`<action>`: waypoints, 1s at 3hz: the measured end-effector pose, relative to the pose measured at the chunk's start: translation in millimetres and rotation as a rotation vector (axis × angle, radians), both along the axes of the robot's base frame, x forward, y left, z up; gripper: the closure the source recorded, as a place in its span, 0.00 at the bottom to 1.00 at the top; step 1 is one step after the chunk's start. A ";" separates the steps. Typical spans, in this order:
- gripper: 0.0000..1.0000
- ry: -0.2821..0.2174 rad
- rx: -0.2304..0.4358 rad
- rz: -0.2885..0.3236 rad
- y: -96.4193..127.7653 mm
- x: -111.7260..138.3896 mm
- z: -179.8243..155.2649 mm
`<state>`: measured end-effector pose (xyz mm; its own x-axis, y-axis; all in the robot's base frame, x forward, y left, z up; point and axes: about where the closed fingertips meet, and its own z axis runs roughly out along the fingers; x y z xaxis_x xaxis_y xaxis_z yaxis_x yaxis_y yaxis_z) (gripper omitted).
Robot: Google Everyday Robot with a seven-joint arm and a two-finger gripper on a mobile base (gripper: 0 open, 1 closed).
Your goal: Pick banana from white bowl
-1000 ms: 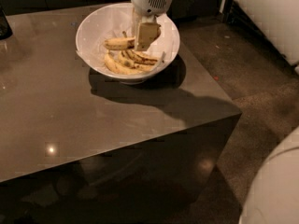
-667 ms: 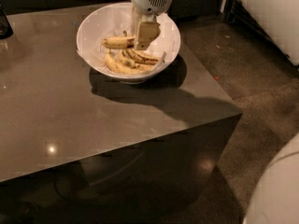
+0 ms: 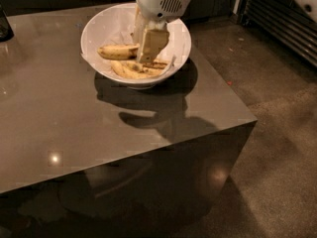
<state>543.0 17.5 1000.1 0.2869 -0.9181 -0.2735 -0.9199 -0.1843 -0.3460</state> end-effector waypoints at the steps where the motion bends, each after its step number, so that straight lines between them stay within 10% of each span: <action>1: 1.00 -0.001 -0.003 0.003 0.0 -3.1 -0.1; 3: 1.00 0.035 0.008 -0.003 7.9 -45.4 3.9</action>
Offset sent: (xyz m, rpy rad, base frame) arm -0.0112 -0.0006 -0.0006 -0.0320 0.0142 0.0085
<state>497.6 25.4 1003.9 0.2739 -0.9167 -0.2910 -0.9321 -0.1785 -0.3151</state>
